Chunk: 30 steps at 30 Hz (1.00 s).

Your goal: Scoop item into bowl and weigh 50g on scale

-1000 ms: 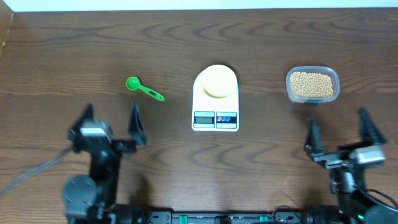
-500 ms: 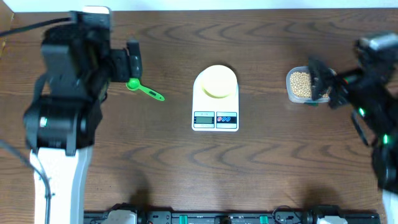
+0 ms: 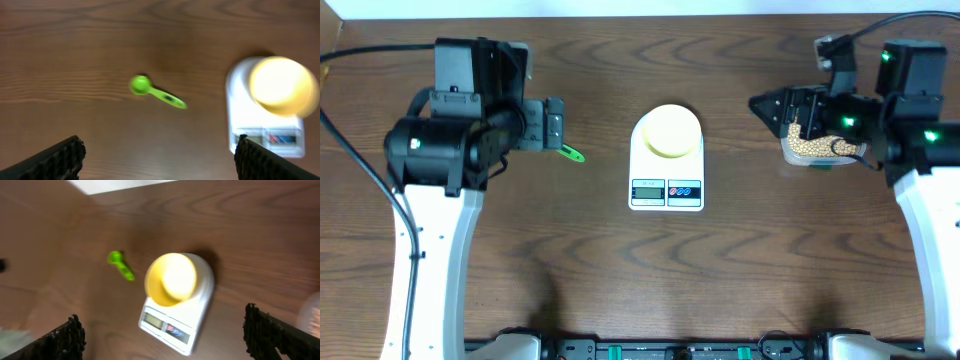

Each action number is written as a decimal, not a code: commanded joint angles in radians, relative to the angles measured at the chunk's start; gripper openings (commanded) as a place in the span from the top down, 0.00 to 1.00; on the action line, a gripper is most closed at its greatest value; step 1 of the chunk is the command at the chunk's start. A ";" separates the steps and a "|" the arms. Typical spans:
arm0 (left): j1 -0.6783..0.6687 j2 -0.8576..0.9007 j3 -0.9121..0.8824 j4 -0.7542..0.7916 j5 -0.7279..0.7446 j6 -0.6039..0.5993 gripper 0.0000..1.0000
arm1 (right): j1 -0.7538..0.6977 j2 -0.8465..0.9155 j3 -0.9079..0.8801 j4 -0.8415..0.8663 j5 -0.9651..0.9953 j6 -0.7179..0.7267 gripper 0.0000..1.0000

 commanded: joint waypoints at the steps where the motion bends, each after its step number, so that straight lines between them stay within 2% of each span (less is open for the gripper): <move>1: 0.050 0.130 0.017 0.035 -0.151 -0.031 0.02 | 0.035 0.033 0.022 0.040 -0.189 0.034 0.01; 6: 0.125 0.327 0.017 0.109 -0.133 -0.040 0.02 | 0.115 0.034 0.023 0.085 -0.169 0.034 0.01; 10: 0.177 0.480 0.017 0.162 -0.033 -0.051 0.02 | 0.169 0.032 0.023 0.086 -0.159 0.035 0.01; 14: 0.217 0.582 0.017 0.188 -0.034 -0.109 0.02 | 0.222 0.032 0.023 0.083 -0.135 0.035 0.01; 19: 0.251 0.649 0.017 0.193 -0.034 -0.111 0.02 | 0.255 0.032 0.023 0.084 -0.106 0.035 0.01; 23: 0.263 0.696 0.017 0.200 0.069 -0.005 0.02 | 0.257 0.032 0.023 0.084 -0.103 0.035 0.01; 30: 0.266 0.769 0.017 0.235 0.069 0.032 0.02 | 0.257 0.032 0.023 0.084 -0.084 0.061 0.01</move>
